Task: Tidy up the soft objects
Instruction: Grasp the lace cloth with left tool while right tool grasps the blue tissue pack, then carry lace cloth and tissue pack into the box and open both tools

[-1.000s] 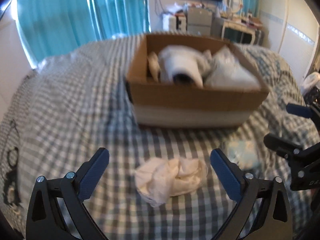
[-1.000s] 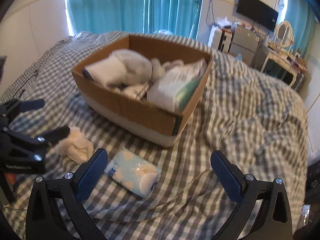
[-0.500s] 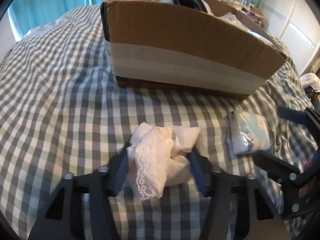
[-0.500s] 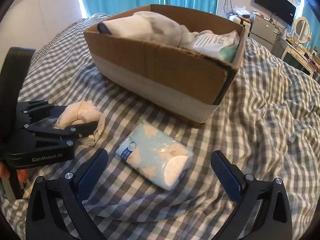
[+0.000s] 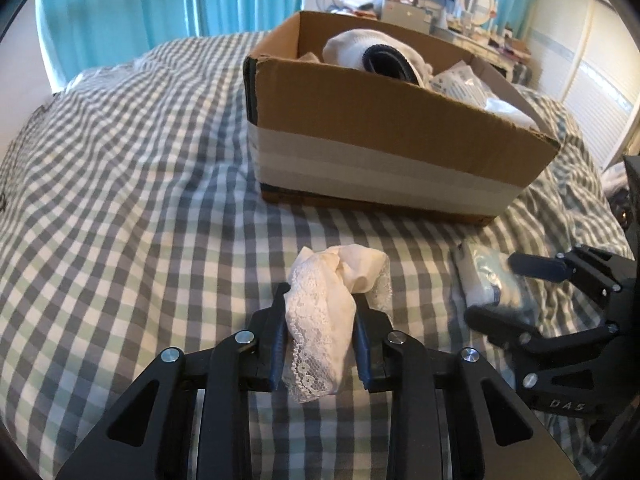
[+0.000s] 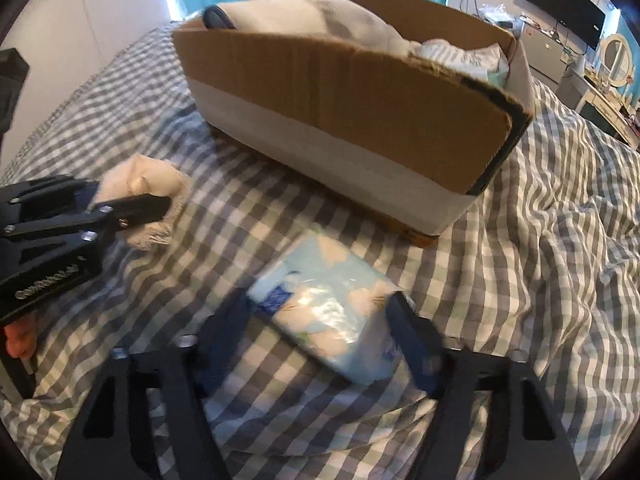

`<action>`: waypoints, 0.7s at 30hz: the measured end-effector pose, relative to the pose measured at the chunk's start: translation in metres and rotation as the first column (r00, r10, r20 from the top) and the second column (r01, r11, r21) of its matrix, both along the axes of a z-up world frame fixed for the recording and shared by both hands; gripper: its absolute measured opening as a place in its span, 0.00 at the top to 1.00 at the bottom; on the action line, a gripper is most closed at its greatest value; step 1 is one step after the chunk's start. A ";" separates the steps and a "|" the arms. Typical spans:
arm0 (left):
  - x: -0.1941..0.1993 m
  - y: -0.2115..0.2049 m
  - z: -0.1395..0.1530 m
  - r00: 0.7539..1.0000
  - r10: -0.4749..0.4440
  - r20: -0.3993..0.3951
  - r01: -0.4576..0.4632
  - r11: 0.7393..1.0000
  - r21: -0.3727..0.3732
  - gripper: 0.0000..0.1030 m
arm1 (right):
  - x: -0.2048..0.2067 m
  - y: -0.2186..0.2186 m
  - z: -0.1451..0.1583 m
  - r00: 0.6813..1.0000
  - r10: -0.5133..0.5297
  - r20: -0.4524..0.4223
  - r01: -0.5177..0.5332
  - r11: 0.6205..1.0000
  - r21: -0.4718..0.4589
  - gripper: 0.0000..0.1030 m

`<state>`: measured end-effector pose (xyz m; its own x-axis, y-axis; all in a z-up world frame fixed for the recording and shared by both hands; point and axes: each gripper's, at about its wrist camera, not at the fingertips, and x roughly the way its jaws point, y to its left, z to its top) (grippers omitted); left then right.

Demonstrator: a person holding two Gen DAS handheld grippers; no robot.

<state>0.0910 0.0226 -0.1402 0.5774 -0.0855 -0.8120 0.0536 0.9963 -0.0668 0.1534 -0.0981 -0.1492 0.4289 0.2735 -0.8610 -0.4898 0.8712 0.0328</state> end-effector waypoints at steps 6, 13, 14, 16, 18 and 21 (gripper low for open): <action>0.005 -0.002 0.002 1.000 0.001 0.008 -0.001 1.000 0.001 0.74 | -0.010 -0.004 0.011 0.999 0.004 0.035 -0.005 1.000 0.027 0.63; 0.009 -0.004 0.007 1.000 -0.004 0.008 0.004 1.000 -0.002 0.74 | -0.021 -0.022 0.033 0.996 -0.023 0.090 0.018 0.999 0.051 0.71; 0.009 -0.005 0.008 1.000 -0.013 0.008 0.013 1.000 -0.004 0.74 | -0.023 -0.023 0.036 0.994 -0.025 0.102 0.020 0.998 0.052 0.72; 0.009 -0.006 0.014 1.000 -0.021 0.012 0.021 1.000 -0.003 0.74 | -0.026 -0.024 0.045 0.992 -0.026 0.124 0.019 0.998 0.062 0.72; 0.008 -0.007 0.021 0.999 -0.029 0.014 0.029 1.000 -0.006 0.74 | -0.032 -0.025 0.055 0.989 -0.027 0.143 0.018 0.998 0.067 0.72; 0.004 -0.008 0.037 0.999 -0.040 0.030 0.040 0.999 -0.015 0.74 | -0.038 -0.026 0.077 0.984 -0.022 0.177 0.008 0.997 0.082 0.72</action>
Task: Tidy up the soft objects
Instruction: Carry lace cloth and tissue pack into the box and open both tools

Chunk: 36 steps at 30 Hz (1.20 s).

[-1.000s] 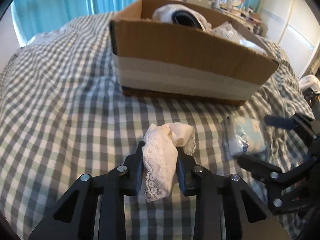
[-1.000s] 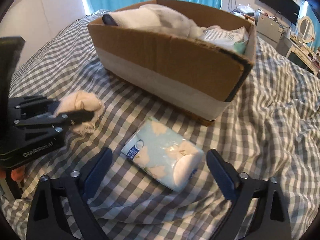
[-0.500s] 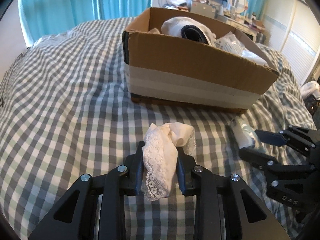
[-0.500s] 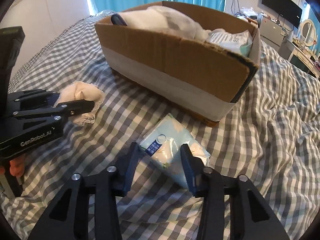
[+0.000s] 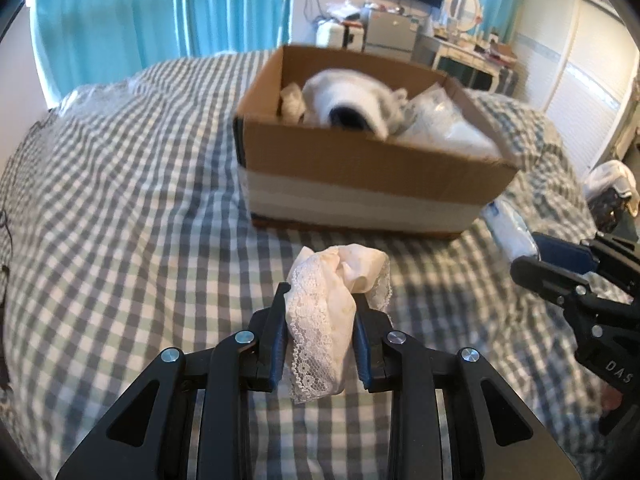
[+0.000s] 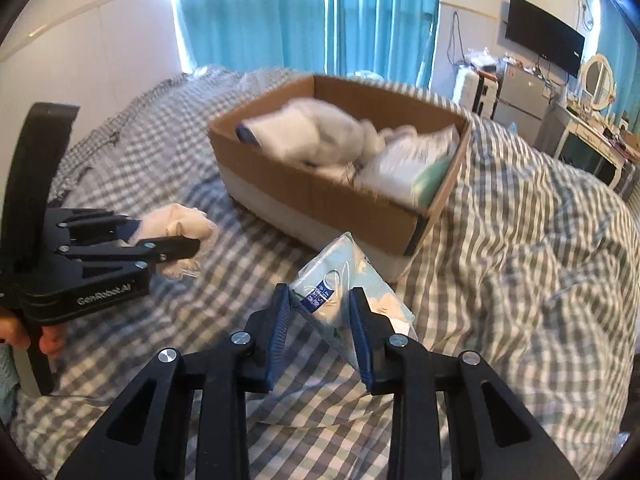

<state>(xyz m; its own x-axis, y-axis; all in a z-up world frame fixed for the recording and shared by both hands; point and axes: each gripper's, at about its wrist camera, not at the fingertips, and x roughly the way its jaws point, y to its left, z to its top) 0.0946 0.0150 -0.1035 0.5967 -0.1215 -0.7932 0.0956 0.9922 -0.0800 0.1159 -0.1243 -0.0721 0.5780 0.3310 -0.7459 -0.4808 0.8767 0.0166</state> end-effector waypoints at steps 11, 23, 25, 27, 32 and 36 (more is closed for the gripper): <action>0.024 -0.008 0.092 0.987 -0.053 0.155 0.054 0.999 -0.006 0.74 | 0.014 -0.006 0.105 0.982 0.012 0.187 -0.014 1.000 0.013 0.72; 0.104 -0.035 0.090 0.984 -0.122 0.132 0.132 0.989 -0.069 0.70 | 0.079 -0.023 0.130 0.971 -0.044 0.236 0.040 0.999 0.021 0.72; 0.109 -0.043 0.082 0.982 -0.139 0.125 0.148 0.987 -0.066 0.69 | 0.086 -0.025 0.127 0.973 -0.043 0.229 0.040 0.999 0.018 0.72; 0.111 -0.050 0.076 0.978 -0.167 0.125 0.175 0.983 -0.058 0.53 | 0.089 -0.026 0.123 0.973 -0.040 0.226 0.037 0.999 0.020 0.72; 0.106 -0.052 0.081 0.977 -0.137 0.164 0.139 0.990 -0.003 0.29 | 0.096 -0.023 0.115 0.977 -0.030 0.212 0.022 0.999 0.039 0.71; 0.106 -0.039 0.095 0.975 -0.094 0.201 0.091 0.996 0.022 0.29 | 0.106 -0.015 0.109 0.979 -0.024 0.203 0.018 0.999 0.031 0.71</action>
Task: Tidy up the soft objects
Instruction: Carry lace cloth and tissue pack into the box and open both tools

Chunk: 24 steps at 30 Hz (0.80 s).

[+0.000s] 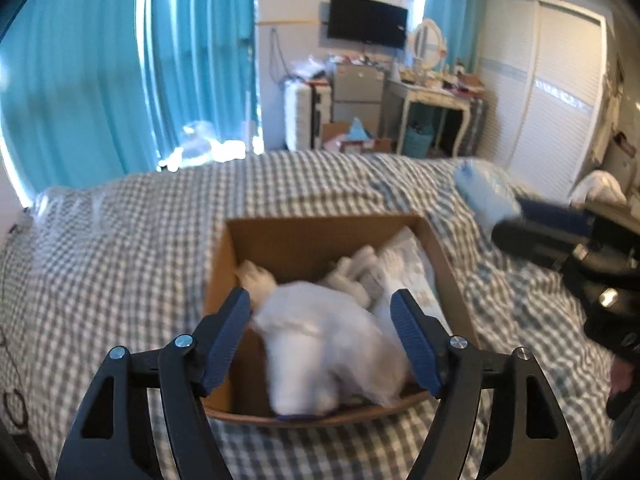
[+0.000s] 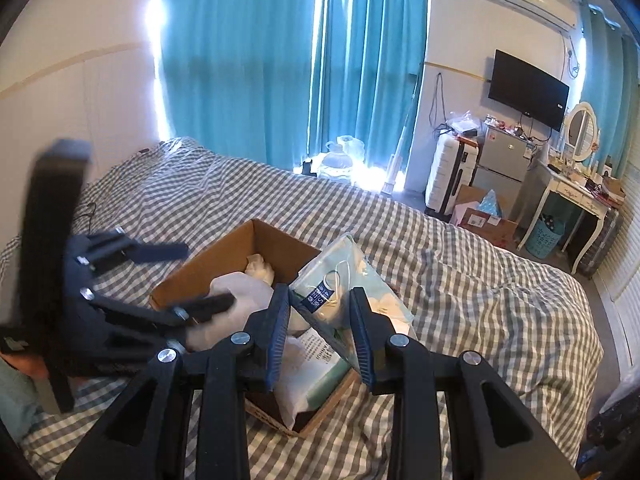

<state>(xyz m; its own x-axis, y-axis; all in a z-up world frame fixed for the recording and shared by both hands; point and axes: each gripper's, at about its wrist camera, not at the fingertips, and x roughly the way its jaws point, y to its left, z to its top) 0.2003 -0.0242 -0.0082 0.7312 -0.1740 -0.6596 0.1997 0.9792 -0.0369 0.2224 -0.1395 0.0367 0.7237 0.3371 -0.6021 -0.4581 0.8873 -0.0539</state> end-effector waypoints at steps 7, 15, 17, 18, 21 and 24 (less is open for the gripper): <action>0.008 0.039 0.014 0.997 0.078 0.009 -0.077 0.996 -0.048 0.28 | 0.027 0.026 -0.008 1.000 0.026 -0.014 -0.026 1.000 -0.006 0.70; 0.019 0.070 -0.001 0.990 0.139 -0.007 -0.139 0.990 -0.036 0.28 | 0.067 0.064 -0.038 0.998 0.043 -0.051 -0.045 0.998 -0.041 0.67; 0.019 0.073 -0.005 0.989 0.148 -0.007 -0.148 0.989 -0.028 0.28 | 0.077 0.069 -0.047 0.996 0.046 -0.070 -0.048 0.999 -0.025 0.60; 0.019 0.075 -0.007 0.988 0.152 -0.007 -0.152 0.988 -0.021 0.28 | 0.081 0.071 -0.050 0.996 0.041 -0.075 -0.042 0.999 -0.013 0.47; 0.017 0.079 -0.010 0.986 0.164 -0.006 -0.164 0.986 -0.008 0.28 | 0.081 0.070 -0.049 0.998 0.028 -0.064 -0.026 0.999 0.026 0.32; 0.013 0.083 -0.005 0.985 0.175 -0.001 -0.175 0.985 -0.014 0.28 | 0.074 0.065 -0.039 0.999 0.009 -0.052 -0.007 0.999 0.047 0.32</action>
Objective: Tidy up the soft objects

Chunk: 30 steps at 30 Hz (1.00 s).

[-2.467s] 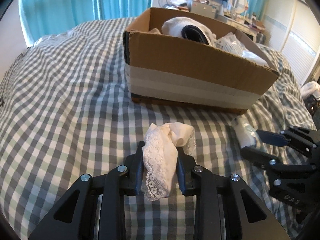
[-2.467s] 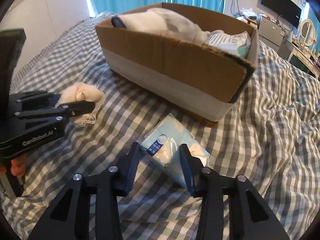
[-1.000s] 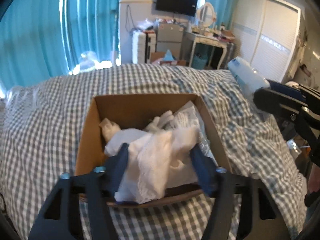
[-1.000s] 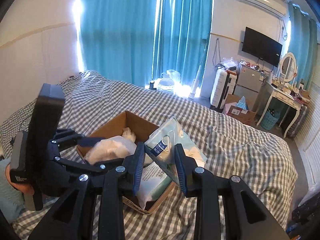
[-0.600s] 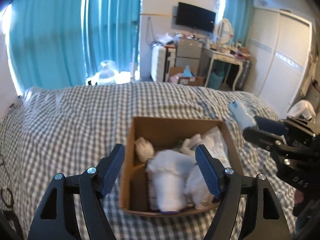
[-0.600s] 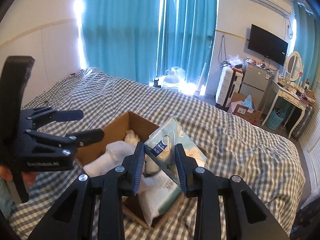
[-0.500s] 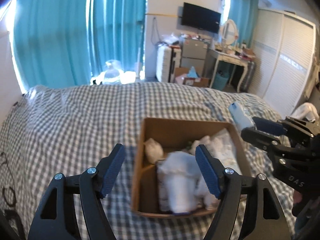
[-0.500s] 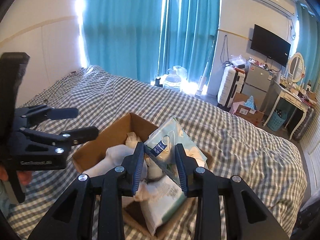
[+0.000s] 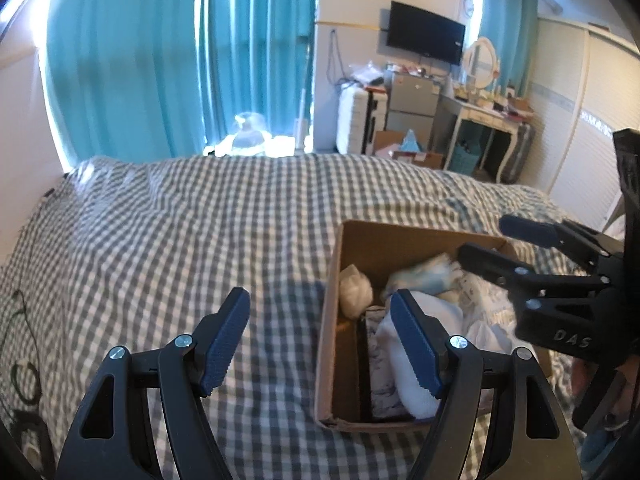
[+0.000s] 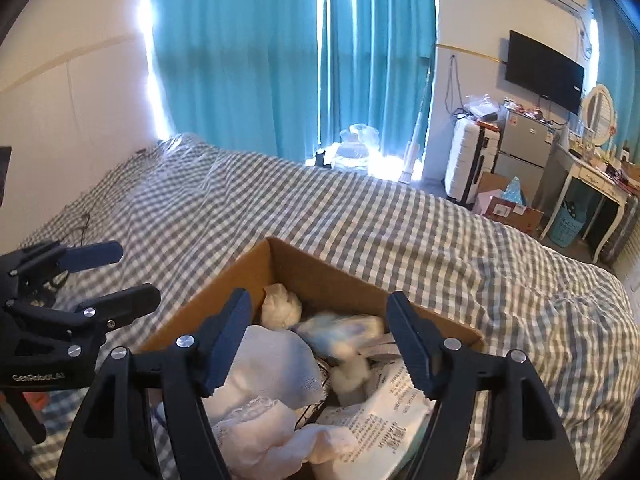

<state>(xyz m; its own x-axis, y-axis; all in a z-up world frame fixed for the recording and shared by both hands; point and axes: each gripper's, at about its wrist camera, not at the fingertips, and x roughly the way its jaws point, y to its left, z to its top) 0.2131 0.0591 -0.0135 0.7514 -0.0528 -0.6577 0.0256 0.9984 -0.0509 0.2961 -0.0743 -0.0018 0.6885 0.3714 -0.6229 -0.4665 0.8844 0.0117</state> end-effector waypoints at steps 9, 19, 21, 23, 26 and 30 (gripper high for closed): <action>-0.060 -0.016 0.070 0.984 -0.013 0.179 0.007 0.999 0.033 0.28 | -0.074 -0.025 0.090 0.989 -0.033 0.143 0.026 0.999 0.046 0.30; -0.174 -0.028 0.162 0.894 -0.002 0.447 -0.003 1.000 0.010 0.00 | -0.197 -0.070 0.187 0.935 -0.165 0.314 0.140 0.985 0.102 0.00; -0.195 -0.032 0.169 0.879 -0.006 0.477 -0.004 1.000 0.021 0.00 | -0.217 -0.076 0.190 0.928 -0.181 0.325 0.154 0.982 0.107 0.00; -0.206 -0.034 0.170 0.872 -0.004 0.489 -0.005 1.000 0.018 0.00 | -0.233 -0.080 0.189 0.920 -0.213 0.330 0.190 0.977 0.099 0.00; -0.218 -0.035 0.165 0.868 -0.002 0.497 -0.008 1.000 0.017 0.00 | -0.251 -0.084 0.174 0.920 -0.233 0.317 0.207 0.972 0.113 0.00; -0.221 -0.036 0.136 0.875 0.007 0.484 -0.009 1.000 0.002 0.00 | -0.265 -0.084 0.134 0.923 -0.262 0.282 0.232 0.963 0.135 0.00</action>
